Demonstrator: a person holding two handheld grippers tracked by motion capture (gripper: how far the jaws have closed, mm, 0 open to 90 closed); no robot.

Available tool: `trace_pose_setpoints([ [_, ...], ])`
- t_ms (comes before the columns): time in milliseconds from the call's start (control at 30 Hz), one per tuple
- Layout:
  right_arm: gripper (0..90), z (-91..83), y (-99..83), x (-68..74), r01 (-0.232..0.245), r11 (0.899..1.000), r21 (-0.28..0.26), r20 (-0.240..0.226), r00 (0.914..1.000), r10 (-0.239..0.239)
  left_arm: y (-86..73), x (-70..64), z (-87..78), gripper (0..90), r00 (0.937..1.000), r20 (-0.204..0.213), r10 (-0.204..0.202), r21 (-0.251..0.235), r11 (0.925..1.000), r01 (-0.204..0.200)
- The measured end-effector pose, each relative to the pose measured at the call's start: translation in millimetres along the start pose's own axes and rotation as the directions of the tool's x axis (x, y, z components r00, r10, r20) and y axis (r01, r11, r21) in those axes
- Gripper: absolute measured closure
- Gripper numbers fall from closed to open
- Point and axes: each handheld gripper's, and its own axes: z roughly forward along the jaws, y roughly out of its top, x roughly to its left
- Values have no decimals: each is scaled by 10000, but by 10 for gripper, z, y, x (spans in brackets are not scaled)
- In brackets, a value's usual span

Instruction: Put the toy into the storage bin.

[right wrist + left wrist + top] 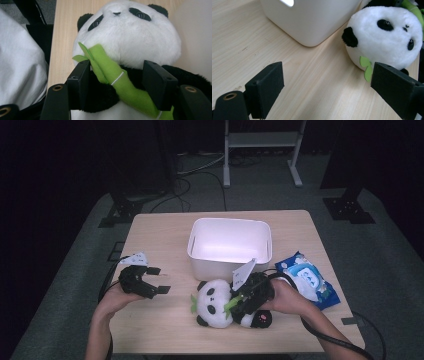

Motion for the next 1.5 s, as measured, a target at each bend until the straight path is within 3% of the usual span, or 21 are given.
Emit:
trace_pose_setpoints([
  [400,444,114,23,-39,-207,9991,377,168,9997,200,10,-30,3,101,10000,-9,5,-15,10000,-5],
  [500,430,133,67,-57,-542,9966,622,26,9985,541,9,-24,2,101,10000,-15,-18,-30,10000,18],
  [667,437,154,47,-122,-730,9962,474,-355,9966,747,-1,-8,8,101,10000,-47,-33,31,10000,33],
  [1000,575,183,87,-127,-1042,9911,823,-271,9939,1068,-12,1,-1,101,9999,-71,-79,-41,10000,78],
  [1100,620,184,83,-123,-908,9929,763,-218,9955,927,-15,6,3,101,9999,-94,-130,-66,9999,129],
  [1233,668,184,129,-132,-632,9919,1103,-199,9976,657,-19,10,10,101,9998,-99,-150,-59,9999,149],
  [1333,673,176,141,-130,-551,9924,1096,-171,9982,573,-22,13,7,101,9998,-82,-161,-93,9998,161],
  [1500,699,79,108,-172,-833,9947,596,-492,9951,863,-39,35,0,101,9997,-68,-219,-141,9997,218],
])
